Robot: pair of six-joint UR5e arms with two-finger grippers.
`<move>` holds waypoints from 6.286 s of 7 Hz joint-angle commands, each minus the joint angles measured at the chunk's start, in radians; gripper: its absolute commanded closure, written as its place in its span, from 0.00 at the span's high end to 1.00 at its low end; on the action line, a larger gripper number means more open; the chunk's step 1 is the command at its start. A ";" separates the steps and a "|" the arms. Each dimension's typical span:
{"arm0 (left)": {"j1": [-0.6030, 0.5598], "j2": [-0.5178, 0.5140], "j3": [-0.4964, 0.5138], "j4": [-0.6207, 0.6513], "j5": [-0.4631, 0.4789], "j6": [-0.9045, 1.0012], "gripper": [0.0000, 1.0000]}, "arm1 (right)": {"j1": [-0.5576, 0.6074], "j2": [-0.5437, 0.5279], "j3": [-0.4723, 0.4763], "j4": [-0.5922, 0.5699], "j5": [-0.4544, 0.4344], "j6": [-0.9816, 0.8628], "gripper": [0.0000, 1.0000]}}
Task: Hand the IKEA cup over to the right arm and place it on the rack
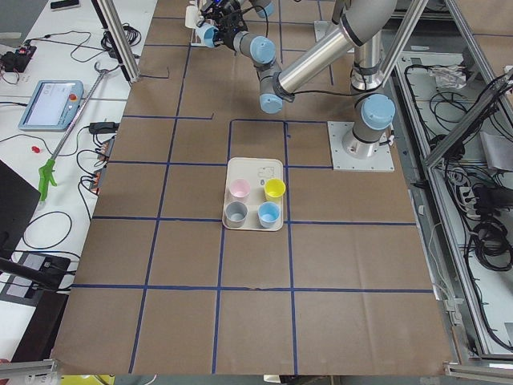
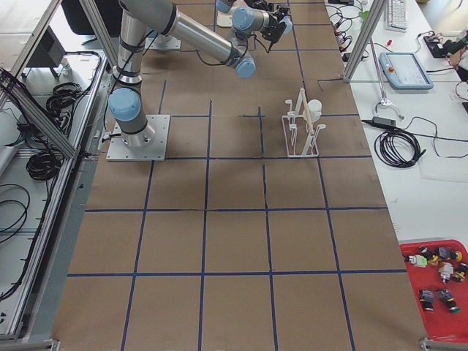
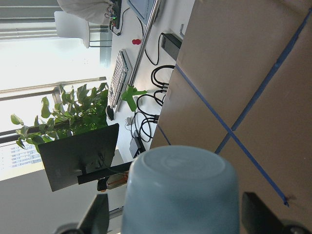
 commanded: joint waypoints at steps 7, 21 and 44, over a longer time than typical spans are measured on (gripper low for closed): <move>0.000 0.001 0.000 0.000 0.000 0.000 0.12 | 0.000 0.001 -0.006 0.001 0.016 -0.005 0.46; 0.258 0.187 -0.066 -0.244 -0.055 -0.028 0.99 | -0.207 -0.016 -0.006 0.003 0.015 -0.401 0.30; -0.012 0.313 0.540 -1.866 0.879 -0.267 0.99 | -0.671 0.236 -0.048 -0.338 0.071 -1.528 0.10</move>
